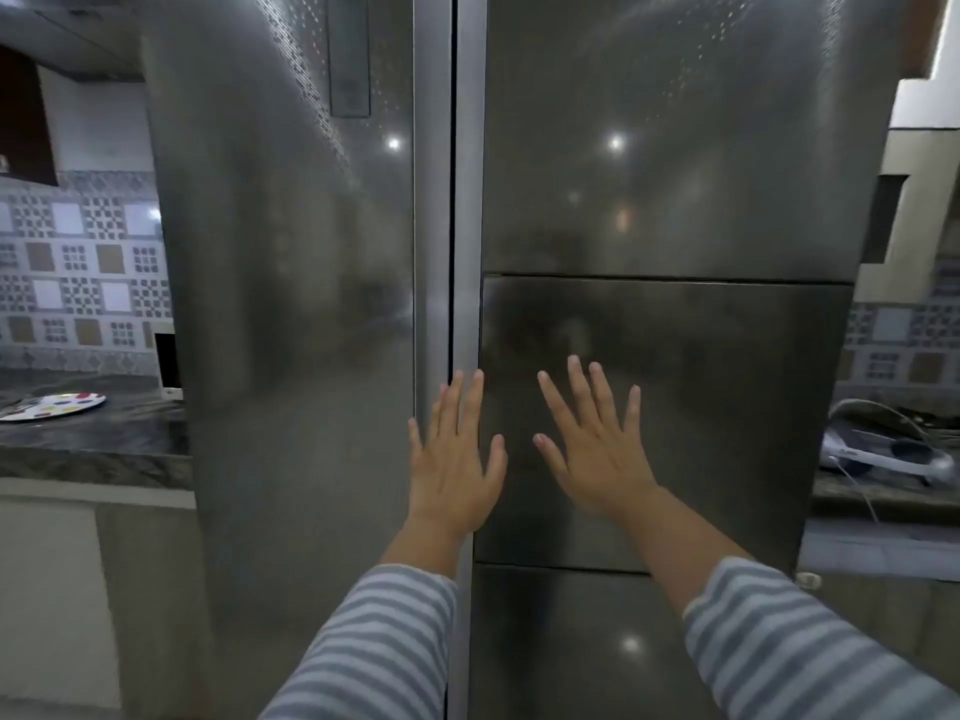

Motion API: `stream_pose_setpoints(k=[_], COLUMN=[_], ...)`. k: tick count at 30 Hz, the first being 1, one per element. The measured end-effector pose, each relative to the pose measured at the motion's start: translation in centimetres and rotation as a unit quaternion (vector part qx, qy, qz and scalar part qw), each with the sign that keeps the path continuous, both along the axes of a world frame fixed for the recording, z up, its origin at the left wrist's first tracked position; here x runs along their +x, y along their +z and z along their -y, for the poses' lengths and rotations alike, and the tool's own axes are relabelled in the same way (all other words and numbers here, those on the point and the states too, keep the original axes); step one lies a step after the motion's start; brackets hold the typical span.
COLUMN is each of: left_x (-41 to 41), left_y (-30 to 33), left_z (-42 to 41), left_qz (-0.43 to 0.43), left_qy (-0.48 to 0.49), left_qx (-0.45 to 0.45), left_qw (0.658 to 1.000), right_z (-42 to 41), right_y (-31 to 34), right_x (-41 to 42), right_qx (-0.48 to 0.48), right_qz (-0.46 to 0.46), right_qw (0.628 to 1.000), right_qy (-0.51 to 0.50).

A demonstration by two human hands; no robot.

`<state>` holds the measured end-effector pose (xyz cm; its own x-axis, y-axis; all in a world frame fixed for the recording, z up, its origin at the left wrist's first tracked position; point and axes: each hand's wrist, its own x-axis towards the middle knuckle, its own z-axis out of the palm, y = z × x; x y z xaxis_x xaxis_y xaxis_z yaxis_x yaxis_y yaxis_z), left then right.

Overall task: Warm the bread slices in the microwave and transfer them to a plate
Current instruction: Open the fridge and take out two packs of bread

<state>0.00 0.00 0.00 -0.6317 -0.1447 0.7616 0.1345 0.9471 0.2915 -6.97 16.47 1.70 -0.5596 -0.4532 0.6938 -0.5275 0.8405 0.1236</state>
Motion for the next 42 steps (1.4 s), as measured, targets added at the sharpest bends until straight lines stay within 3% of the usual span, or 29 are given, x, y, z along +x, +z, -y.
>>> stream_pose_setpoints(k=[7, 14, 21, 28, 42], left_x=[-8.4, -11.7, -12.9, -13.3, -12.7], left_y=[-2.9, -5.5, -6.4, -6.7, -5.9], left_z=[0.1, 0.4, 1.6, 1.7, 1.1], left_qz=[0.053, 0.092, 0.077, 0.068, 0.085], left_qy=[-0.099, -0.112, -0.105, -0.099, -0.065], left_qx=[0.209, 0.269, 0.253, 0.253, 0.242], left_qw=[0.972, 0.952, 0.959, 0.960, 0.964], right_z=[2.1, 2.9, 4.3, 4.9, 4.9], right_y=[-1.2, -2.3, -2.8, -1.6, -2.0], right_x=[-8.8, -12.0, -13.2, -13.3, -13.7], right_qx=[0.039, 0.079, 0.082, 0.158, 0.158], right_qz=[-0.102, -0.137, -0.128, -0.198, -0.205], right_qw=[0.994, 0.987, 0.988, 0.967, 0.965], right_qy=[0.000, 0.004, -0.006, 0.044, 0.040])
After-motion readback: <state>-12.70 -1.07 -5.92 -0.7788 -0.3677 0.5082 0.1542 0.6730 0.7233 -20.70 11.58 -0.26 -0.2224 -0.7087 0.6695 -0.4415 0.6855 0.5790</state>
